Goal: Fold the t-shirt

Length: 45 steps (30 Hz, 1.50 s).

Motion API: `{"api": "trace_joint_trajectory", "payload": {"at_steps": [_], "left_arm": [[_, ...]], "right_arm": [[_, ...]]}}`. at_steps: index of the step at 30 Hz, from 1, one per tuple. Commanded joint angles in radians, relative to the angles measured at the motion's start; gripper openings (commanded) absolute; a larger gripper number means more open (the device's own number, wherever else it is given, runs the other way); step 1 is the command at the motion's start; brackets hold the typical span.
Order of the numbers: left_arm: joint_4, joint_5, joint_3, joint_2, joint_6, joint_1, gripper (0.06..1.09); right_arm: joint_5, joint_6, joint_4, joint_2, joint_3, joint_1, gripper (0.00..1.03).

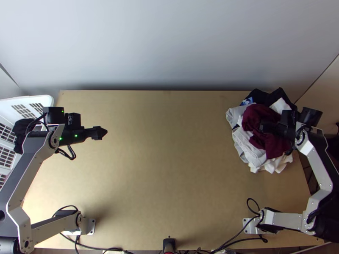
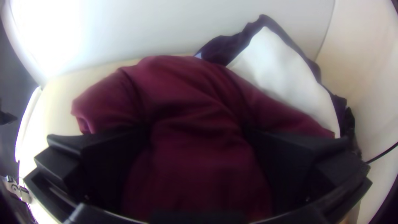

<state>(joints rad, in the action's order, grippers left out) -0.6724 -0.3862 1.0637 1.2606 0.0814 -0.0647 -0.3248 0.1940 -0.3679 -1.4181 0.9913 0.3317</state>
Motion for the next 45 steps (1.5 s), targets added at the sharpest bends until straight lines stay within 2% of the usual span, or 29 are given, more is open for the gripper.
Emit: {"api": "trace_joint_trajectory", "payload": {"at_steps": [1, 11, 14, 19, 23, 26, 30, 32, 34, 35, 36, 39, 43, 45], "left_arm": [[0.002, -0.002, 0.002, -0.007, -0.002, 0.013, 1.04], [0.007, 0.0, 0.016, -0.043, 0.0, 0.066, 1.04], [0.007, 0.0, 0.009, -0.067, -0.002, 0.074, 1.04], [0.007, 0.0, -0.022, -0.127, 0.0, 0.12, 1.04], [0.007, 0.0, -0.056, -0.19, 0.023, 0.16, 1.04], [0.027, 0.064, -0.107, -0.268, 0.041, 0.209, 1.04], [0.082, 0.182, -0.194, -0.372, 0.052, 0.217, 1.04], [0.139, 0.271, -0.257, -0.448, 0.021, 0.233, 1.04], [0.237, 0.325, -0.337, -0.547, -0.002, 0.249, 1.04], [0.267, 0.334, -0.377, -0.586, -0.009, 0.252, 1.04], [0.297, 0.348, -0.413, -0.624, -0.017, 0.256, 1.04], [0.307, 0.366, -0.501, -0.705, -0.065, 0.258, 1.04], [0.378, 0.409, -0.62, -0.86, -0.163, 0.256, 1.05], [0.416, 0.434, -0.662, -0.895, -0.169, 0.25, 1.04]], "right_arm": [[-0.01, -0.044, -0.072, 0.114, 0.122, -0.011, 1.0], [-0.014, -0.137, -0.213, 0.136, 0.426, -0.097, 1.0], [-0.014, -0.197, -0.223, 0.166, 0.432, -0.114, 1.0], [-0.013, -0.199, -0.269, 0.245, 0.391, -0.192, 1.0], [-0.013, -0.202, -0.267, 0.386, 0.257, -0.29, 1.0], [-0.002, -0.203, -0.261, 0.493, 0.112, -0.345, 1.0], [0.162, -0.225, -0.253, 0.601, -0.026, -0.407, 1.0], [0.193, -0.245, -0.235, 0.651, -0.109, -0.445, 0.99], [0.201, -0.277, -0.043, 0.774, -0.261, -0.451, 0.99], [0.201, -0.258, -0.034, 0.809, -0.29, -0.471, 0.99], [0.211, -0.192, -0.031, 0.818, -0.316, -0.517, 0.99], [0.308, -0.131, -0.023, 0.817, -0.399, -0.574, 0.99], [0.32, -0.177, 0.066, 0.881, -0.539, -0.566, 0.99], [0.32, -0.186, 0.09, 0.929, -0.591, -0.556, 0.99]]}}
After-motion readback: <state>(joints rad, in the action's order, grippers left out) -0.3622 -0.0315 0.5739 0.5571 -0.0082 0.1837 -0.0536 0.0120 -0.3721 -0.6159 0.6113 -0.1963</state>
